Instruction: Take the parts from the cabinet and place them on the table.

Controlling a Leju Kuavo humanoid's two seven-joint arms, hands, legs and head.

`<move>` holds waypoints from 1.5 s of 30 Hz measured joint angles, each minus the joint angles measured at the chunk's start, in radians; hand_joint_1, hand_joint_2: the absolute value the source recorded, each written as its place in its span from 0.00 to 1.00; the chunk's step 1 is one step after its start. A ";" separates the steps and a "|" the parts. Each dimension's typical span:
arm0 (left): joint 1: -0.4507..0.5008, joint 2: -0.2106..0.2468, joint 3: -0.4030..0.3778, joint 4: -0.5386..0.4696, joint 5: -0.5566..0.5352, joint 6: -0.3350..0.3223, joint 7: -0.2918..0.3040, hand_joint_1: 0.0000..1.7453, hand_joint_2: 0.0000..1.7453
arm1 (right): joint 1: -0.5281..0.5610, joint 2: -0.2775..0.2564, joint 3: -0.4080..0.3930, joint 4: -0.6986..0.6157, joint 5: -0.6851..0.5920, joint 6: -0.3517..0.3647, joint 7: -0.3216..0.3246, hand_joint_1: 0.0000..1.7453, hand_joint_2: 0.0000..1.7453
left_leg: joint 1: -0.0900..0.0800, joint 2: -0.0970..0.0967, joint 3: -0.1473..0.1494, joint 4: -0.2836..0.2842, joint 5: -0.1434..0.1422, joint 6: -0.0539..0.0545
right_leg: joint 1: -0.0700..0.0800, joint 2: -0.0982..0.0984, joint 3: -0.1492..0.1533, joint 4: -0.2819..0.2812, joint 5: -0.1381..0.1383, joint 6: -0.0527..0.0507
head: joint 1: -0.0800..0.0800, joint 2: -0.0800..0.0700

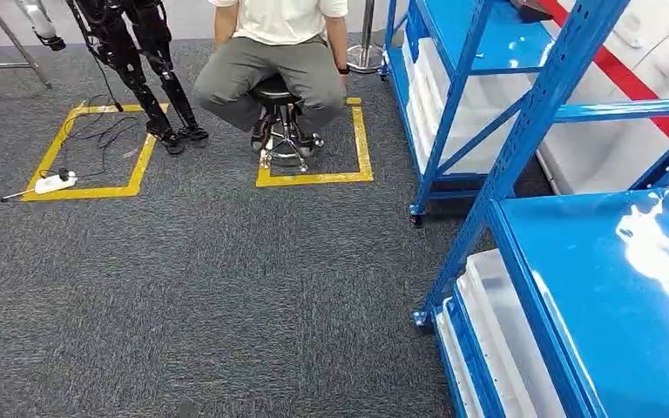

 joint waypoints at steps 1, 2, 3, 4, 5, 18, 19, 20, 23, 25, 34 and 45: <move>-0.002 -0.001 0.000 0.000 0.000 0.000 0.000 0.00 0.00 | 0.001 -0.001 0.000 0.000 0.000 0.000 0.000 0.00 1.00 | 0.003 0.016 0.005 -0.017 0.014 0.000 | 0.001 -0.054 -0.009 0.026 -0.013 -0.009 | 0.003 0.000; -0.001 -0.003 0.000 0.000 0.000 -0.002 0.000 0.00 0.00 | -0.001 -0.002 0.000 0.000 0.000 0.000 0.001 0.00 1.00 | 0.000 0.025 -0.001 -0.023 0.020 0.012 | 0.003 -0.094 -0.036 0.076 -0.048 -0.019 | 0.007 0.000; 0.001 -0.003 0.000 0.000 0.000 -0.003 0.000 0.00 0.00 | -0.005 -0.002 0.000 0.000 0.000 0.000 0.001 0.00 1.00 | -0.002 0.044 -0.006 -0.023 0.023 0.011 | 0.001 -0.113 -0.076 0.157 -0.089 -0.026 | 0.008 0.000; 0.003 -0.002 0.000 0.001 0.000 -0.004 0.001 0.00 0.00 | -0.007 -0.003 0.000 0.000 0.000 0.001 0.001 0.00 1.00 | -0.004 0.064 -0.010 -0.022 0.024 0.011 | -0.004 -0.120 -0.115 0.243 -0.124 -0.027 | 0.009 0.000; 0.004 -0.002 0.000 0.001 -0.002 -0.006 0.002 0.00 0.00 | -0.006 -0.003 0.000 0.000 0.000 0.001 0.001 0.00 1.00 | -0.005 0.081 -0.016 -0.022 0.027 0.009 | -0.007 -0.123 -0.143 0.312 -0.148 -0.021 | 0.010 0.000; 0.000 -0.001 -0.013 0.001 -0.022 -0.028 0.036 0.00 0.00 | -0.004 -0.007 -0.008 0.000 -0.007 0.003 -0.001 0.00 1.00 | 0.008 0.083 -0.078 0.144 -0.096 -0.056 | -0.023 -0.147 0.037 0.013 -0.040 -0.030 | 0.007 0.000; 0.003 -0.001 -0.016 0.002 -0.024 -0.032 0.042 0.00 0.00 | -0.005 -0.007 -0.008 0.000 -0.006 0.003 -0.002 0.00 1.00 | 0.008 0.067 -0.115 0.235 -0.145 -0.058 | -0.020 -0.135 0.031 0.013 -0.036 -0.035 | 0.007 0.000; 0.004 -0.001 -0.016 0.002 -0.026 -0.035 0.046 0.00 0.00 | -0.005 -0.006 -0.008 0.000 -0.006 0.003 -0.003 0.00 1.00 | 0.008 0.062 -0.147 0.311 -0.176 -0.057 | -0.017 -0.122 0.026 0.014 -0.033 -0.037 | 0.008 0.000; 0.005 -0.001 -0.018 0.003 -0.030 -0.037 0.049 0.00 0.00 | 0.000 -0.007 -0.009 0.000 -0.006 0.003 -0.003 0.00 1.00 | 0.008 0.059 -0.120 0.276 -0.128 -0.043 | -0.010 -0.078 0.018 0.014 -0.022 -0.034 | 0.008 0.000; 0.004 -0.001 -0.019 0.003 -0.032 -0.040 0.050 0.00 0.00 | 0.000 -0.007 -0.011 0.000 -0.009 0.002 -0.003 0.00 1.00 | 0.008 0.014 -0.016 0.081 -0.039 -0.029 | -0.010 -0.048 0.018 0.013 -0.015 -0.029 | 0.008 0.000; 0.004 -0.002 -0.027 0.003 -0.040 -0.044 0.050 0.00 0.00 | 0.000 -0.003 -0.025 0.000 -0.016 -0.001 -0.003 0.00 1.00 | -0.012 0.058 -0.012 -0.002 0.012 0.013 | -0.002 -0.118 -0.102 0.196 -0.100 -0.015 | 0.016 0.000; 0.002 -0.006 -0.032 0.003 -0.040 -0.045 0.048 0.00 0.00 | 0.004 -0.010 -0.026 0.000 -0.013 0.001 -0.005 0.00 1.00 | -0.025 0.188 -0.032 0.010 0.021 -0.016 | 0.000 -0.189 0.060 0.002 -0.063 -0.005 | 0.012 0.000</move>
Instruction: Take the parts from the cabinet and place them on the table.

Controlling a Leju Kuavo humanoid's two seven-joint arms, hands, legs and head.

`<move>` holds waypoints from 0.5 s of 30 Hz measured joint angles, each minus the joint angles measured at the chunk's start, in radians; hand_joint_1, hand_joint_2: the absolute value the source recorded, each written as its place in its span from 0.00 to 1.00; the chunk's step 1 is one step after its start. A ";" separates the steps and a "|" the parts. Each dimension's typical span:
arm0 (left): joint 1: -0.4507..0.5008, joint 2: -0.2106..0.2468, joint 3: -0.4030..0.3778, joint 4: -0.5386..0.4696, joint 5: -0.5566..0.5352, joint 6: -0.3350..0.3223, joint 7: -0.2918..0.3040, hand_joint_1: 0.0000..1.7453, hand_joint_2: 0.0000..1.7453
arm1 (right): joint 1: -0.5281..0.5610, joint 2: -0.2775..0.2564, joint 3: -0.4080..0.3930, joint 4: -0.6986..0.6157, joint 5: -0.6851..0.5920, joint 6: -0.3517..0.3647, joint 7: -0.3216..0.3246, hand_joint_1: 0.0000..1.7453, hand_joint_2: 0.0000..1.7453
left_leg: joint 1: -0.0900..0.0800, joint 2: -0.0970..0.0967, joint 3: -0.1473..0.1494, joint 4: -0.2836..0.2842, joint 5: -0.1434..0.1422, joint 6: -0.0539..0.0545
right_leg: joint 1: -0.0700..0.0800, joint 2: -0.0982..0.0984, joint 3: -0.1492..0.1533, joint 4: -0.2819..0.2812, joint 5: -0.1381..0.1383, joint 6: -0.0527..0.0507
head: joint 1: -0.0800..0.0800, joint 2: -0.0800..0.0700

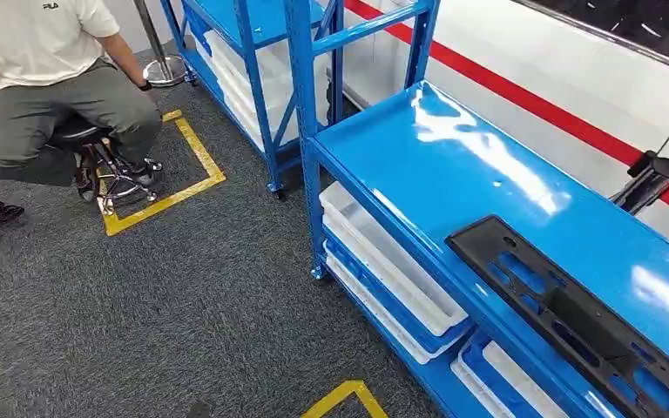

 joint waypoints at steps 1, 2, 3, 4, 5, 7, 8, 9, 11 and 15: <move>-0.001 -0.002 0.000 0.000 0.000 0.000 0.000 0.00 0.00 | 0.003 -0.001 0.000 0.000 0.002 0.002 0.000 0.00 1.00 | 0.003 0.008 0.002 0.000 0.000 -0.006 | 0.002 0.010 -0.008 -0.001 0.000 -0.008 | 0.002 0.000; -0.001 -0.002 0.000 0.000 0.000 0.000 0.000 0.00 0.00 | 0.004 -0.001 0.000 0.000 0.002 0.005 0.000 0.00 1.00 | 0.005 0.009 0.000 0.005 -0.004 -0.013 | -0.013 0.022 0.000 -0.005 0.007 -0.019 | 0.002 0.000; -0.001 -0.002 0.000 0.000 0.000 0.000 -0.001 0.00 0.00 | 0.005 0.000 0.000 0.000 0.003 0.007 0.000 0.00 1.00 | 0.013 -0.052 -0.010 0.030 -0.027 -0.028 | -0.016 0.032 0.001 -0.006 0.011 -0.024 | -0.002 0.000; 0.000 -0.002 0.000 0.000 0.000 0.001 -0.002 0.00 0.00 | 0.004 -0.003 0.000 0.000 0.005 0.007 -0.002 0.00 1.00 | 0.018 -0.101 -0.030 0.082 -0.070 -0.034 | -0.017 0.040 -0.002 -0.005 0.018 -0.036 | -0.004 0.000; 0.003 -0.002 0.000 0.000 0.000 0.001 -0.002 0.00 0.00 | 0.001 -0.003 0.000 0.000 0.007 0.007 -0.005 0.00 1.00 | 0.023 -0.124 -0.064 0.165 -0.121 -0.039 | -0.015 0.052 -0.007 -0.005 0.022 -0.040 | -0.003 0.000; 0.008 -0.002 0.000 0.000 0.000 0.001 0.000 0.00 0.00 | 0.001 -0.003 0.000 0.000 0.007 0.008 -0.009 0.00 1.00 | 0.028 -0.131 -0.128 0.318 -0.183 -0.045 | -0.011 0.081 -0.018 -0.002 0.029 -0.043 | -0.003 0.000; 0.008 -0.002 0.000 0.000 0.000 0.001 0.000 0.00 0.00 | 0.003 -0.003 0.000 0.000 0.008 0.008 -0.011 0.00 1.00 | 0.030 -0.131 -0.131 0.331 -0.176 -0.045 | -0.010 0.096 -0.022 0.000 0.031 -0.042 | -0.003 0.000; 0.008 -0.002 0.000 0.000 0.000 0.000 0.000 0.00 0.00 | 0.006 -0.003 0.000 0.000 0.008 0.008 -0.011 0.00 1.00 | 0.033 -0.131 -0.113 0.295 -0.148 -0.044 | -0.010 0.110 -0.025 0.002 0.033 -0.039 | -0.003 0.000; 0.006 -0.002 0.000 0.000 -0.002 -0.001 0.003 0.00 0.00 | 0.007 -0.003 0.000 0.001 0.010 0.008 -0.011 0.00 1.00 | 0.035 -0.149 -0.018 0.121 -0.060 -0.037 | -0.010 0.141 -0.027 0.006 0.037 -0.033 | -0.004 0.000; -0.003 0.002 0.000 0.000 -0.003 -0.007 0.003 0.00 0.00 | 0.003 0.001 0.000 0.001 0.010 0.008 -0.012 0.00 1.00 | 0.029 -0.211 0.027 0.017 -0.042 -0.021 | -0.008 0.180 -0.045 0.008 0.053 -0.009 | -0.003 0.000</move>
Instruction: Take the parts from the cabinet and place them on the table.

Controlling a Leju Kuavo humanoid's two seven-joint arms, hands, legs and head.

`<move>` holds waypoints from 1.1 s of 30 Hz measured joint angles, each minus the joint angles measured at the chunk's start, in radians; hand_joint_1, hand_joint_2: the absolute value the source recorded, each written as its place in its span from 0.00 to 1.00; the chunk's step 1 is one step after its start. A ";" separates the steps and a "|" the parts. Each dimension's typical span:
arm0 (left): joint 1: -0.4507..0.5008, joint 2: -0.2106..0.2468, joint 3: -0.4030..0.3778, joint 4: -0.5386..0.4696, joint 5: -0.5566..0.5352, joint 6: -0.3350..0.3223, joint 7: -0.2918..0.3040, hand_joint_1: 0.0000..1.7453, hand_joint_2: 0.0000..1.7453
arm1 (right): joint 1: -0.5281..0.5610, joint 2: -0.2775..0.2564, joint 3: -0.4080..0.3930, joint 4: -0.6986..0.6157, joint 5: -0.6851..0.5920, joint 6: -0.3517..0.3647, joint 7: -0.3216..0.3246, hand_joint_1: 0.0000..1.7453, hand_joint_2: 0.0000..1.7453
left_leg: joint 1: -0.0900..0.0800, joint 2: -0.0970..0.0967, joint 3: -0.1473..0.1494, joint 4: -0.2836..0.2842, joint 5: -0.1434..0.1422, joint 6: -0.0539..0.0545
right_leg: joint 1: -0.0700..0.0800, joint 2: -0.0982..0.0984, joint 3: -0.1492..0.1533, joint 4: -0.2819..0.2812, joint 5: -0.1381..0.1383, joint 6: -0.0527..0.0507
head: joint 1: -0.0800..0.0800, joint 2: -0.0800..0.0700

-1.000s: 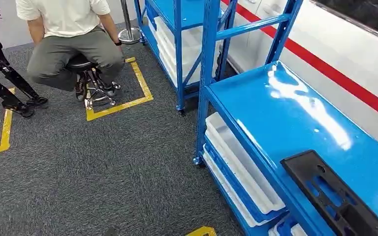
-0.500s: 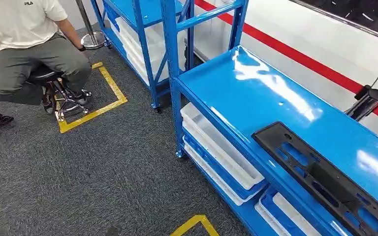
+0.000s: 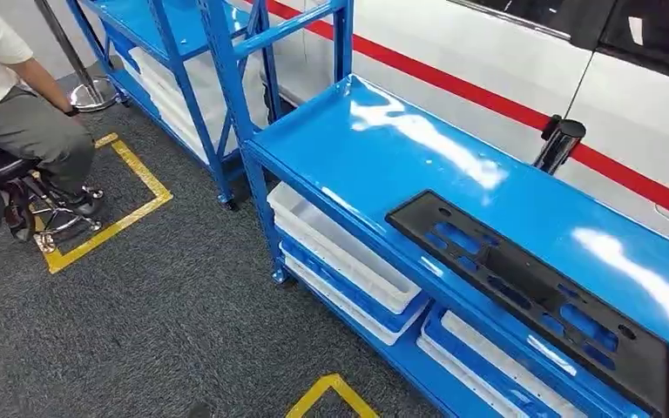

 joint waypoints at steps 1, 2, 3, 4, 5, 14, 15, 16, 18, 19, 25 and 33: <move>-0.001 0.000 0.000 0.000 0.000 -0.001 0.000 0.00 0.00 | 0.002 0.001 0.000 0.000 0.000 0.000 -0.002 0.00 1.00 | -0.004 0.010 -0.001 -0.001 0.004 0.007 | -0.003 0.011 -0.003 -0.007 0.007 0.010 | 0.000 0.000; -0.003 0.000 0.000 0.000 0.000 -0.001 -0.001 0.00 0.00 | 0.005 0.002 0.000 0.000 0.000 0.000 -0.003 0.00 1.00 | -0.005 0.023 0.001 -0.014 0.015 0.017 | 0.003 0.022 -0.016 -0.014 0.014 0.020 | 0.000 0.000; -0.006 -0.001 0.000 0.000 0.000 -0.002 -0.001 0.00 0.00 | 0.005 0.000 -0.001 0.000 0.000 0.000 -0.004 0.00 1.00 | 0.003 0.043 0.004 -0.034 0.035 0.020 | 0.004 -0.029 -0.025 0.011 0.006 0.014 | 0.002 0.000; -0.006 -0.001 0.000 0.000 0.000 -0.002 -0.002 0.00 0.00 | 0.005 0.001 -0.001 0.000 0.000 0.000 -0.005 0.00 1.00 | 0.001 0.052 0.001 -0.041 0.040 0.027 | 0.008 -0.084 -0.045 0.043 -0.021 0.009 | 0.001 0.000; -0.006 -0.001 0.000 0.000 0.000 -0.002 -0.003 0.00 0.00 | 0.003 0.001 -0.001 0.001 0.000 0.000 -0.006 0.00 1.00 | -0.003 0.069 -0.004 -0.040 0.042 0.034 | 0.008 -0.110 -0.078 0.107 -0.064 0.001 | 0.008 0.000; -0.002 0.001 0.002 -0.001 0.005 0.000 -0.005 0.00 0.00 | -0.003 -0.007 -0.001 0.001 0.014 0.003 -0.010 0.00 1.00 | -0.013 0.199 -0.035 -0.011 0.039 0.000 | -0.004 -0.206 0.039 0.001 -0.059 0.036 | 0.009 0.000; -0.003 0.001 0.002 -0.001 0.005 0.000 -0.005 0.00 0.00 | -0.003 -0.007 -0.001 0.001 0.016 0.005 -0.010 0.00 1.00 | -0.013 0.205 -0.032 -0.011 0.038 -0.006 | -0.004 -0.190 0.035 0.007 -0.060 0.019 | 0.006 0.000; -0.004 0.000 0.002 -0.001 0.005 0.000 -0.004 0.00 0.00 | -0.001 -0.008 -0.001 0.001 0.016 0.006 -0.010 0.00 1.00 | -0.011 0.215 -0.026 -0.013 0.036 -0.012 | 0.000 -0.184 0.026 0.009 -0.062 0.011 | 0.008 0.000; -0.006 -0.001 0.002 -0.001 0.005 0.001 -0.005 0.00 0.00 | 0.001 -0.008 -0.001 0.002 0.017 0.009 -0.010 0.00 1.00 | -0.002 0.218 -0.028 -0.005 0.029 -0.025 | -0.015 -0.157 0.037 0.005 -0.055 -0.009 | 0.008 0.000; -0.007 -0.001 0.002 -0.001 0.005 0.002 -0.005 0.00 0.00 | 0.002 -0.008 -0.001 0.002 0.017 0.009 -0.010 0.00 1.00 | 0.003 0.161 -0.034 0.018 0.003 -0.035 | -0.014 -0.146 0.033 0.006 -0.052 -0.013 | 0.003 0.000; 0.004 0.000 0.002 0.000 0.010 0.003 -0.007 0.00 0.00 | 0.002 -0.007 -0.001 0.002 0.019 0.010 -0.007 0.00 1.00 | 0.006 0.082 -0.123 0.244 -0.096 -0.026 | 0.010 -0.064 0.021 0.010 -0.039 -0.032 | 0.003 0.000; -0.002 0.004 0.002 -0.001 0.000 0.008 -0.005 0.00 0.00 | -0.001 0.007 -0.001 0.003 0.020 0.006 0.015 0.00 1.00 | -0.007 0.031 0.000 -0.033 0.029 0.033 | 0.017 0.025 0.005 -0.011 -0.011 0.004 | 0.002 0.000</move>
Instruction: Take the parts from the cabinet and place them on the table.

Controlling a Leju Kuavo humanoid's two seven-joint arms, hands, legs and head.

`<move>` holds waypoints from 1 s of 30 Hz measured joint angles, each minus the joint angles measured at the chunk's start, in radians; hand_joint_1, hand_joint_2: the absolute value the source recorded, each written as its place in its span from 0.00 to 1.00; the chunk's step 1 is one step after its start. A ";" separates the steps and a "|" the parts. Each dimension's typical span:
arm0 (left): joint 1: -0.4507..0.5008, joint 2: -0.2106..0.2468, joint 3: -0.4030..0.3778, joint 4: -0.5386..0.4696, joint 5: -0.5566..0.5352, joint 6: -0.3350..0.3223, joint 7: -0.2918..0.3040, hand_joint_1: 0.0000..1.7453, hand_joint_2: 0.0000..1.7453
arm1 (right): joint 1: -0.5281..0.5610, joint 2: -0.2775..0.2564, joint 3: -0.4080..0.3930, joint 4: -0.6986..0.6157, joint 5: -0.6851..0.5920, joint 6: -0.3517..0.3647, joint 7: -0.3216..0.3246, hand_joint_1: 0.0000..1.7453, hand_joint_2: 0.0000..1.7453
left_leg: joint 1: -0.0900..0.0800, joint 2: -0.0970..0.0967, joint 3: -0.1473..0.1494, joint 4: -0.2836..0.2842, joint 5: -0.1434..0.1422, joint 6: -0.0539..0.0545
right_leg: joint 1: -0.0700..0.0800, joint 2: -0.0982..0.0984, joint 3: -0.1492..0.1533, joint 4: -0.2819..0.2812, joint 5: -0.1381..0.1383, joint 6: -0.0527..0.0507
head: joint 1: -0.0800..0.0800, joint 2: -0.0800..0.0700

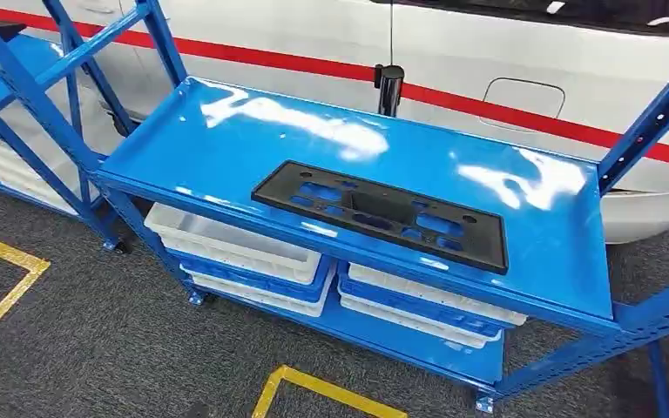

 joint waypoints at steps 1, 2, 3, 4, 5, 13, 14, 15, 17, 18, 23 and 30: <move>-0.003 -0.001 0.000 0.000 0.000 0.000 0.000 0.00 0.00 | 0.003 0.000 0.000 0.000 0.000 -0.001 0.002 0.00 1.00 | 0.007 0.018 0.010 -0.023 0.015 -0.003 | -0.003 -0.062 -0.013 0.024 -0.012 -0.008 | 0.002 0.000; -0.002 -0.004 0.000 0.000 -0.002 0.000 0.000 0.00 0.00 | -0.001 0.000 0.000 0.000 0.000 -0.003 0.003 0.00 1.00 | 0.008 0.026 0.009 -0.033 0.021 0.008 | 0.001 -0.105 -0.037 0.074 -0.044 -0.016 | 0.007 0.000; -0.002 -0.005 0.000 0.000 -0.003 0.001 0.001 0.00 0.00 | -0.006 -0.001 0.000 0.000 0.000 -0.006 0.003 0.00 1.00 | 0.007 0.045 0.006 -0.033 0.022 0.006 | -0.003 -0.125 -0.080 0.152 -0.079 -0.020 | 0.008 0.000; -0.001 -0.005 0.000 0.000 -0.005 0.001 0.002 0.00 0.00 | -0.008 -0.003 0.000 0.000 0.000 -0.006 0.003 0.00 1.00 | 0.007 0.063 0.003 -0.032 0.022 0.005 | -0.007 -0.133 -0.120 0.235 -0.111 -0.019 | 0.008 0.000; 0.001 -0.005 0.000 0.000 -0.006 0.001 0.002 0.00 0.00 | -0.009 -0.004 0.000 0.000 0.000 -0.007 0.003 0.00 1.00 | 0.007 0.083 0.001 -0.032 0.022 0.003 | -0.013 -0.138 -0.152 0.305 -0.134 -0.012 | 0.008 0.000; -0.002 -0.009 0.000 0.000 -0.006 0.003 0.001 0.00 0.00 | -0.010 -0.006 -0.001 0.000 0.005 -0.009 0.004 0.00 1.00 | 0.012 0.179 -0.007 0.009 -0.007 -0.057 | -0.033 -0.205 0.015 0.020 -0.038 0.021 | 0.003 0.000; -0.003 -0.010 0.000 0.000 -0.006 0.005 0.001 0.00 0.00 | -0.007 -0.007 -0.001 0.000 0.005 -0.009 0.004 0.00 1.00 | 0.017 0.189 -0.005 0.010 -0.007 -0.058 | -0.035 -0.191 0.012 0.022 -0.037 0.013 | 0.003 0.000; -0.003 -0.010 0.000 0.000 -0.005 0.007 0.001 0.00 0.00 | -0.006 -0.007 -0.001 0.000 0.008 -0.010 0.004 0.00 1.00 | 0.027 0.176 -0.007 0.016 -0.012 -0.065 | -0.039 -0.181 0.013 0.021 -0.033 0.003 | 0.002 0.000; 0.000 -0.009 0.000 0.000 -0.002 0.008 0.001 0.00 0.00 | -0.005 -0.006 -0.001 0.000 0.015 -0.010 0.004 0.00 1.00 | 0.030 0.077 -0.039 0.103 -0.089 -0.074 | -0.036 -0.169 0.010 0.021 -0.027 -0.007 | 0.002 0.000; 0.003 -0.009 0.001 0.000 -0.002 0.008 0.001 0.00 0.00 | -0.007 -0.006 -0.001 0.000 0.017 -0.010 0.004 0.00 1.00 | 0.029 0.059 -0.077 0.191 -0.138 -0.074 | -0.032 -0.161 0.008 0.021 -0.026 -0.011 | -0.003 0.000; 0.009 -0.009 0.002 0.001 -0.002 0.008 0.001 0.00 0.00 | -0.005 -0.007 -0.001 0.000 0.020 -0.010 0.004 0.00 1.00 | 0.022 0.052 -0.094 0.223 -0.104 -0.040 | -0.004 -0.123 0.001 0.022 -0.017 -0.025 | -0.002 0.000; 0.003 -0.007 0.003 0.001 -0.007 0.006 0.002 0.00 0.00 | -0.006 0.000 -0.001 0.000 0.021 -0.007 0.022 0.00 1.00 | 0.006 0.051 0.004 -0.003 -0.001 0.016 | 0.004 -0.122 -0.013 0.024 -0.002 -0.004 | 0.001 0.000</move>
